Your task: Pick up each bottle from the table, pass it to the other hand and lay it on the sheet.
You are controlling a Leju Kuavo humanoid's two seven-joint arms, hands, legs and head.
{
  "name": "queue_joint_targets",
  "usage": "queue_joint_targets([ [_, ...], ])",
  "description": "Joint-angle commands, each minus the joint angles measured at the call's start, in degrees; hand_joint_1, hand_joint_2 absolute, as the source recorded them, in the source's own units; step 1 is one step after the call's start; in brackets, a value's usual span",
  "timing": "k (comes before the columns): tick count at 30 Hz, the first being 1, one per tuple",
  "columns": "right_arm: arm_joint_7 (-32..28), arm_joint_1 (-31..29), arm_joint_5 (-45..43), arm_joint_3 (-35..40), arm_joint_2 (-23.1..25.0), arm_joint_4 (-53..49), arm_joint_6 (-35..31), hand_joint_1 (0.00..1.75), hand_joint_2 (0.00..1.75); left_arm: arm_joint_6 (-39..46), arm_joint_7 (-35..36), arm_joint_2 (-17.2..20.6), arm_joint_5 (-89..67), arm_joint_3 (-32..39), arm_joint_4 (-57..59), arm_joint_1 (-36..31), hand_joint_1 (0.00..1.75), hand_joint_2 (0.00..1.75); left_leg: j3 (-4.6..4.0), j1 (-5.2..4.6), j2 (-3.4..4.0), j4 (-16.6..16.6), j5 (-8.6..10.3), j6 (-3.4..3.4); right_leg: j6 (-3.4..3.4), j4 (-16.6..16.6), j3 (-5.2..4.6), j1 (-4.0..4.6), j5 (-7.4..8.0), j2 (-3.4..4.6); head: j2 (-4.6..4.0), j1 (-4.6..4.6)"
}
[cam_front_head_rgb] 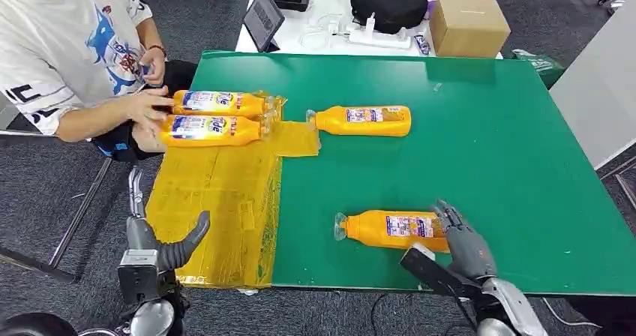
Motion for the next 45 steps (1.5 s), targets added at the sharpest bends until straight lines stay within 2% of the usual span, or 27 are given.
queue_joint_targets([
  [1, 0.21, -5.81, 0.29, -1.34, -4.30, 8.28, 2.27, 0.00, 1.75, -0.72, 0.41, -0.12, 0.41, -1.47, 6.89, -3.45, 0.00, 1.75, 0.19, 0.01, 0.04, -0.06, -0.02, -0.01, -0.04, -0.09, 0.19, 0.02, 0.00, -0.01, 0.00, 0.02],
  [2, 0.21, -5.81, 0.29, -1.34, -4.30, 8.28, 2.27, 0.00, 1.75, -0.72, 0.41, -0.12, 0.41, -1.47, 6.89, -3.45, 0.00, 1.75, 0.46, 0.06, 0.11, -0.06, -0.13, -0.03, -0.11, -0.16, 0.49, 0.09, -0.06, 0.00, 0.00, 0.02],
  [4, -0.27, -6.87, 2.38, -1.41, -3.58, 9.55, 1.21, 0.00, 1.75, -1.08, 0.49, -0.02, 0.71, -1.62, 7.21, -3.74, 0.00, 1.75, 0.19, 0.01, 0.01, -0.06, -0.02, -0.01, -0.05, -0.09, 0.21, 0.03, -0.02, -0.04, 0.00, 0.02],
  [8, -1.78, -12.13, 4.22, -0.71, -2.98, 15.76, 0.89, 0.00, 1.75, -1.67, 0.61, 0.05, 1.04, -1.96, 9.05, -5.19, 0.00, 1.75, 0.30, 0.05, 0.18, -0.06, -0.06, -0.03, -0.08, -0.11, 0.28, 0.06, 0.00, 0.12, 0.00, 0.00],
  [11, -3.52, -16.14, 2.58, 0.52, -2.86, 22.20, 3.78, 0.00, 1.75, -2.16, 0.65, 0.24, 1.28, -2.60, 10.43, -6.38, 0.00, 1.75, 0.31, 0.06, 0.19, -0.07, -0.03, -0.02, -0.08, -0.14, 0.31, 0.08, 0.04, 0.12, 0.00, 0.00],
  [16, -6.51, -19.08, -2.77, 3.13, -3.21, 28.97, 8.19, 0.00, 1.75, -2.93, 0.85, 0.66, 1.84, -3.89, 12.42, -7.91, 0.00, 1.75, 0.30, 0.06, 0.09, -0.08, 0.03, 0.02, -0.07, -0.15, 0.34, 0.07, 0.04, 0.03, 0.00, 0.02],
  [19, -6.68, -19.36, -2.97, 3.38, -3.17, 29.70, 8.18, 0.00, 1.75, -2.96, 0.85, 0.63, 1.95, -3.95, 12.71, -8.10, 0.00, 1.75, 0.42, 0.07, 0.10, -0.11, 0.01, 0.01, -0.10, -0.18, 0.48, 0.09, -0.01, 0.04, 0.00, 0.02],
  [20, -6.68, -19.36, -2.97, 3.38, -3.17, 29.70, 8.18, 0.00, 1.75, -2.96, 0.85, 0.63, 1.95, -3.95, 12.71, -8.10, 0.00, 1.75, 0.16, 0.02, 0.03, -0.05, 0.08, 0.05, -0.03, -0.07, 0.21, 0.03, 0.02, 0.03, 0.00, 0.02],
  [24, -7.13, -20.57, -5.35, 5.73, -3.94, 32.05, 10.44, 0.00, 1.75, -3.47, 0.86, 0.80, 2.48, -4.67, 13.87, -8.94, 0.00, 1.75, 0.48, 0.07, 0.14, -0.06, -0.07, -0.01, -0.12, -0.12, 0.53, 0.09, -0.08, 0.09, 0.00, 0.02],
  [25, -7.46, -21.44, -6.27, 6.64, -3.93, 33.64, 10.72, 0.00, 1.75, -3.65, 0.86, 0.84, 2.78, -5.01, 14.42, -9.30, 0.00, 1.75, 0.18, 0.02, 0.03, -0.05, 0.07, 0.04, -0.04, -0.06, 0.22, 0.03, 0.02, 0.02, 0.00, 0.00],
  [27, -8.18, -22.33, -7.46, 8.07, -4.35, 34.80, 10.91, 0.00, 1.75, -3.95, 0.89, 0.90, 3.21, -5.42, 15.00, -9.76, 0.00, 1.75, 0.25, 0.06, 0.05, -0.04, 0.05, 0.04, -0.06, -0.11, 0.30, 0.08, 0.02, 0.03, 0.00, 0.02],
  [36, -8.96, -21.86, -8.59, 9.01, -4.84, 32.05, 9.59, 0.00, 1.75, -4.51, 1.14, 0.80, 4.24, -5.36, 15.23, -10.08, 0.00, 1.75, 0.31, 0.06, 0.06, -0.04, 0.04, 0.02, -0.07, -0.09, 0.37, 0.08, 0.00, 0.01, 0.00, 0.02],
  [43, -14.49, -19.80, -8.90, 8.56, -3.73, 30.37, 7.44, 0.00, 1.75, -6.06, 1.24, 0.38, 5.28, -5.65, 16.76, -11.17, 0.00, 1.75, 0.35, 0.07, 0.02, -0.04, 0.03, 0.01, -0.08, -0.09, 0.40, 0.10, -0.03, -0.03, 0.00, 0.00],
  [44, -15.09, -19.59, -9.54, 8.25, -3.56, 30.33, 7.50, 0.02, 1.75, -6.12, 1.23, 0.36, 5.34, -5.68, 16.89, -11.30, 0.00, 1.75, 0.31, 0.05, -0.03, -0.03, 0.05, 0.02, -0.07, -0.07, 0.37, 0.08, -0.03, -0.07, 0.00, 0.00],
  [45, -15.46, -19.49, -9.55, 8.13, -3.46, 30.42, 7.45, 0.26, 1.75, -6.41, 1.26, 0.27, 5.76, -5.58, 17.14, -11.48, 0.00, 1.75, 0.22, 0.05, 0.00, -0.02, 0.08, 0.04, -0.05, -0.06, 0.27, 0.06, 0.00, -0.03, 0.00, 0.00],
])
